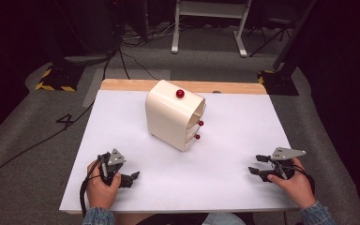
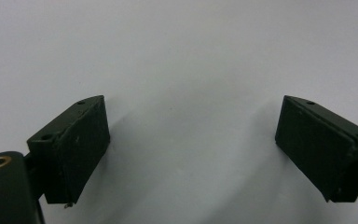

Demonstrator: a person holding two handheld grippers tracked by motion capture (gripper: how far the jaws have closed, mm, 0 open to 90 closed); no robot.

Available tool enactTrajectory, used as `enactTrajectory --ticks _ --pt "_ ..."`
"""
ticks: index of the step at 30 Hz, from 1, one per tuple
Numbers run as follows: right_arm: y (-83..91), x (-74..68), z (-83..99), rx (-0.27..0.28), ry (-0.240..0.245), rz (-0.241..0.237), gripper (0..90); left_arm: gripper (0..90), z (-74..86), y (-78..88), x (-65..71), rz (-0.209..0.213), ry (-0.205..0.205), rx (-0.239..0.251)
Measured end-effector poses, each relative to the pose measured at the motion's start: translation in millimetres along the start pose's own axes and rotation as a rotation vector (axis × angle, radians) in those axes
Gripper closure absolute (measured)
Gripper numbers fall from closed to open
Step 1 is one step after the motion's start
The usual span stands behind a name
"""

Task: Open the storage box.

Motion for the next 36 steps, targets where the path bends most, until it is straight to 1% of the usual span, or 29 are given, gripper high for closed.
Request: enactTrajectory --ticks 3,4,5,7,8,9,11,14,15,16,17,18,19,20,21,22,23,24,25,26,27,28,29,30,31,32,33,34,36 --pt "0.0 -0.3 -5.4 0.006 0.000 -0.010 39.6 10.1 -0.1 0.0 0.0 0.004 0.002 -0.003" --pt "-1.0 -1.2 -12.6 0.019 0.009 -0.015 40.9 10.1 -0.1 0.1 -0.1 0.005 0.003 -0.003" --pt "-1.0 -1.2 -12.6 0.019 0.009 -0.015 40.9 10.1 -0.1 0.1 -0.1 0.005 0.003 -0.003" --pt "-1.6 -2.9 -21.5 0.042 0.017 -0.024 44.6 10.1 -0.1 0.0 -0.1 0.005 0.003 -0.003" --pt "-2.6 -5.6 -31.5 0.088 -0.001 -0.046 47.0 10.1 -0.1 0.0 -0.1 0.005 0.003 -0.003" --pt "-3.4 -6.9 -36.3 0.104 0.003 -0.054 48.1 10.1 -0.1 0.0 -0.2 0.005 0.003 -0.004" --pt "-6.1 -9.3 -45.0 0.116 0.020 -0.063 49.7 10.0 -0.2 0.1 -0.4 0.007 0.005 -0.005" --pt "-12.4 -12.4 -56.0 0.134 0.032 -0.077 51.2 9.9 -0.1 0.1 -0.2 0.006 0.004 -0.004" --pt "-12.4 -12.4 -56.0 0.134 0.032 -0.077 51.2 9.9 -0.1 0.1 -0.2 0.006 0.004 -0.004" --pt "-15.2 -13.6 -60.0 0.140 0.038 -0.081 52.4 9.9 -0.1 0.1 -0.3 0.006 0.003 -0.004" --pt "-22.4 -16.0 -68.2 0.140 0.087 -0.079 55.0 9.9 0.0 0.1 -0.2 0.006 0.003 -0.003" --pt "-26.8 -17.1 -71.6 0.126 0.110 -0.084 54.5 9.9 -0.1 0.1 -0.1 0.005 0.002 -0.003" --pt "-26.8 -17.1 -71.6 0.126 0.110 -0.084 54.5 9.9 -0.1 0.1 -0.1 0.005 0.002 -0.003" --pt "-35.1 -21.0 -78.4 0.145 0.092 -0.129 52.3 9.9 0.0 0.1 -0.1 0.005 0.002 -0.003" --pt "-35.1 -21.0 -78.4 0.145 0.092 -0.129 52.3 9.9 0.0 0.0 0.0 0.004 0.002 -0.002" --pt "-43.3 -25.1 -84.2 0.135 0.116 -0.138 51.1 9.9 0.0 0.1 -0.1 0.001 -0.001 -0.002" --pt "-46.8 -26.9 -87.5 0.151 0.119 -0.133 51.2 9.9 0.2 0.1 0.3 0.001 0.002 -0.001" --pt "-46.8 -26.9 -87.5 0.151 0.119 -0.133 51.2 9.9 0.2 0.1 0.3 0.001 0.002 -0.001" --pt "-53.4 -29.7 -93.3 0.164 0.127 -0.148 52.0 9.9 0.2 0.1 0.3 0.001 0.000 -0.001" --pt "-53.4 -29.7 -93.3 0.164 0.127 -0.148 52.0 9.9 0.2 0.1 0.5 0.001 0.001 0.001" --pt "-60.1 -31.3 -99.1 0.178 0.124 -0.164 53.1 10.0 0.2 0.1 0.5 0.001 0.000 0.000" --pt "-63.9 -31.5 -101.9 0.192 0.111 -0.173 53.7 10.0 0.2 0.2 0.5 0.000 0.000 -0.001" --pt "-67.8 -31.7 -104.4 0.194 0.103 -0.183 54.5 10.0 0.2 0.2 0.5 0.000 0.000 -0.001" --pt "-71.4 -32.1 -106.5 0.186 0.100 -0.189 55.2 10.0 0.2 0.2 0.7 0.000 0.001 0.000" --pt "-71.4 -32.1 -106.5 0.186 0.100 -0.189 55.2 10.0 0.2 0.2 0.7 0.000 0.001 0.000" --pt "-79.4 -32.4 -110.3 0.191 0.102 -0.192 55.5 10.0 0.3 0.1 1.0 -0.002 0.002 0.000" --pt "-79.4 -32.4 -110.3 0.191 0.102 -0.192 55.5 10.0 0.3 0.1 1.0 -0.002 0.002 0.000" --pt "-87.1 -32.9 -113.1 0.196 0.084 -0.211 56.9 10.1 0.3 0.2 1.1 -0.003 0.001 0.000" --pt "-93.9 -33.1 -115.3 0.195 0.084 -0.211 59.2 10.1 0.4 0.2 1.3 -0.004 0.001 0.001"
Point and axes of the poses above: each handheld gripper's, and its own axes: y roughly backward along the jaws, z roughly out of its underside, x roughly to its right, the point moved 2 cm from there along -y, roughly forward along the jaws, and after that the axes turned 4 degrees about x, right-handed, at the moved point
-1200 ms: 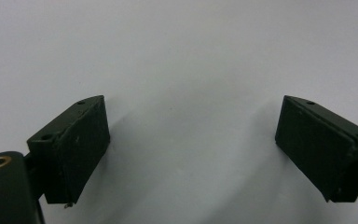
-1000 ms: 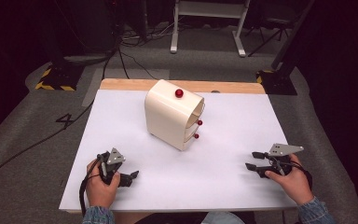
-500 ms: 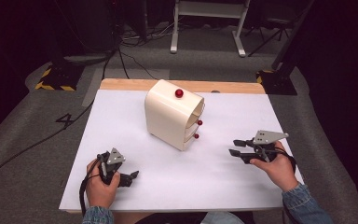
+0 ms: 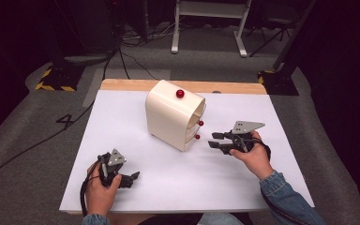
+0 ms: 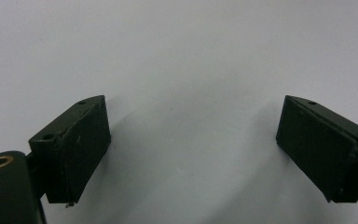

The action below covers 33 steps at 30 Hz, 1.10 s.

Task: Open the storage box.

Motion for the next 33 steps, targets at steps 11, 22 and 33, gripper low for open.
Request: enactTrajectory --ticks 11,22,33 --pt "-30.0 6.2 5.5 0.037 0.001 -0.015 65.8 10.1 0.0 0.0 -0.1 0.000 0.000 0.000" --pt "-47.8 5.6 11.1 0.059 0.029 -0.022 71.0 10.1 0.0 0.0 0.0 0.000 0.000 0.000" --pt "-49.5 7.5 14.9 0.083 0.023 -0.023 74.0 10.1 -0.1 0.0 -0.2 0.001 0.000 -0.002"
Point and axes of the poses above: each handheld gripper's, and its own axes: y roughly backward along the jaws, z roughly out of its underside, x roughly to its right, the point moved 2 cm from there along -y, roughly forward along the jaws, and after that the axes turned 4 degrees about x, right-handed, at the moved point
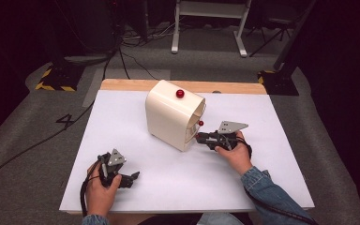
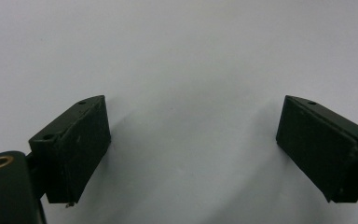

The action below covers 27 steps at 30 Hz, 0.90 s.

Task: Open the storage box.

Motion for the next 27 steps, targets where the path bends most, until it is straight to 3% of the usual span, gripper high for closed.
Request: enactTrajectory --ticks 7,27 --pt "7.2 -1.4 0.2 0.003 0.002 0.006 74.0 10.0 -0.3 0.2 -0.2 -0.001 -0.002 -0.004" --pt "62.9 -11.1 7.8 -0.005 -0.010 0.032 74.0 9.4 -0.3 -0.2 -1.7 0.017 0.005 -0.001"
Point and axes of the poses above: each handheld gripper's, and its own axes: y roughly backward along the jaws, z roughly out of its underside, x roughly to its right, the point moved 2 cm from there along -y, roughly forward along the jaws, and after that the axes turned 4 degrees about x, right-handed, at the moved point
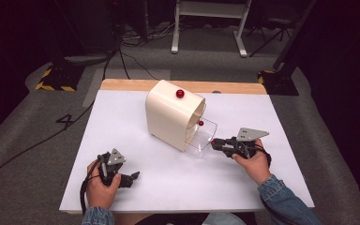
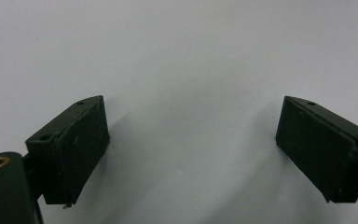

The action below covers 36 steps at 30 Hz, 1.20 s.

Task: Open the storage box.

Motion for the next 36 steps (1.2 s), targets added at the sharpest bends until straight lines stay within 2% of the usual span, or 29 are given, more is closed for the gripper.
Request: enactTrajectory --ticks 9,17,19,23,24,27,32,36 --pt "18.0 0.2 10.1 -0.031 -0.007 0.000 73.9 9.4 0.0 0.1 0.4 -0.006 -0.004 -0.002" --pt "16.6 2.8 18.8 -0.064 -0.021 -0.006 73.8 9.4 0.1 0.1 0.5 -0.010 -0.007 -0.001" --pt "15.7 2.7 21.5 -0.088 -0.029 -0.004 66.6 9.4 0.0 0.1 0.5 -0.006 -0.004 -0.002" --pt "18.1 3.1 24.4 -0.113 -0.031 0.016 60.5 9.3 0.1 0.1 0.5 -0.010 -0.007 0.000" --pt "21.8 3.2 24.6 -0.108 -0.047 0.022 59.2 9.3 0.2 0.0 0.7 -0.011 -0.007 0.001" --pt "29.1 2.0 22.4 -0.096 -0.052 0.036 57.7 9.4 0.3 0.0 1.3 -0.011 -0.007 0.002" --pt "38.6 -0.9 13.1 -0.067 -0.042 0.054 56.8 9.4 0.1 0.1 1.4 -0.014 -0.008 -0.002" --pt "49.1 -2.0 -7.5 -0.029 -0.028 0.083 56.3 9.3 -0.1 0.0 1.0 -0.010 -0.006 -0.004"
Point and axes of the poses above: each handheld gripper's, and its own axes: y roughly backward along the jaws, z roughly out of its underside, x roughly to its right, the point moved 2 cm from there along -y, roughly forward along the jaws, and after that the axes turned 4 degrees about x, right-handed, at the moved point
